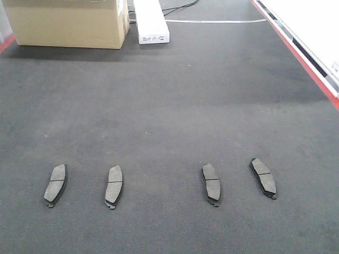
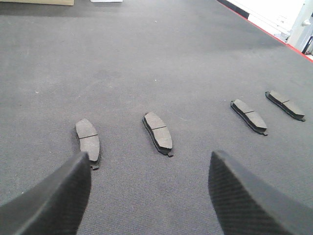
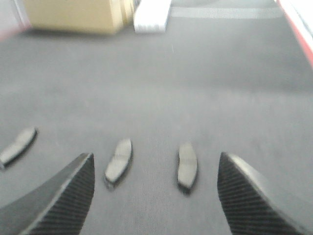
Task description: Move and align brake pads A on conveyor
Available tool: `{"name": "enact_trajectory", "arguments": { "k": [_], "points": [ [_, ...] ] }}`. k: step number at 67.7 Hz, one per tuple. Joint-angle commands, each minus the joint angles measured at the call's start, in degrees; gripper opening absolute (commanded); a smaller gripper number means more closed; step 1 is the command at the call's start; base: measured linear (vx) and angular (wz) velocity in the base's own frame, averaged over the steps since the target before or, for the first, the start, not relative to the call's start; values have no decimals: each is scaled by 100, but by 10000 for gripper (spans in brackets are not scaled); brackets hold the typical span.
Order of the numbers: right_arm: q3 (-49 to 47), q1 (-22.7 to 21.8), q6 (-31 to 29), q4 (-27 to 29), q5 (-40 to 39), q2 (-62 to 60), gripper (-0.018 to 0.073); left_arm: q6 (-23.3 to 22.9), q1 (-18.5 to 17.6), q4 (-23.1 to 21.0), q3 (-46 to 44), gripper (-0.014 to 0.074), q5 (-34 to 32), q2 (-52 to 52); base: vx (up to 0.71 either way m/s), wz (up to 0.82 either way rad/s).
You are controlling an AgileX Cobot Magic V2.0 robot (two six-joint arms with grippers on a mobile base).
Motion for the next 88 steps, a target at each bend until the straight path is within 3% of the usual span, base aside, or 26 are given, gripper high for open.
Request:
{"name": "enact_trajectory", "arguments": {
  "k": [1, 10, 25, 32, 42, 44, 88],
  "points": [
    [17, -32, -106, -96, -830, -274, 505, -6, -37, 63, -117, 502, -437, 86, 0, 0],
    [246, -32, -106, -126, -1247, -400, 505, -6, -37, 63, -117, 502, -458, 86, 0, 0],
    [308, -32, -106, -117, -1179, -324, 477, -6, -37, 16, -117, 464, -615, 86, 0, 0],
    [308, -32, -86, -99, -1134, -324, 357, -6, -37, 16, -117, 320, -730, 86, 0, 0],
    [308, -32, -86, -99, -1139, -324, 36, -6, -37, 16, -117, -12, -803, 86, 0, 0],
    [308, -32, -73, -88, -1139, -324, -19, -6, -37, 16, -117, -9, -803, 86, 0, 0],
    [308, -32, -11, 8, -1159, -324, -11, -6, -37, 22, -117, -7, -749, 86, 0, 0]
  ]
}}
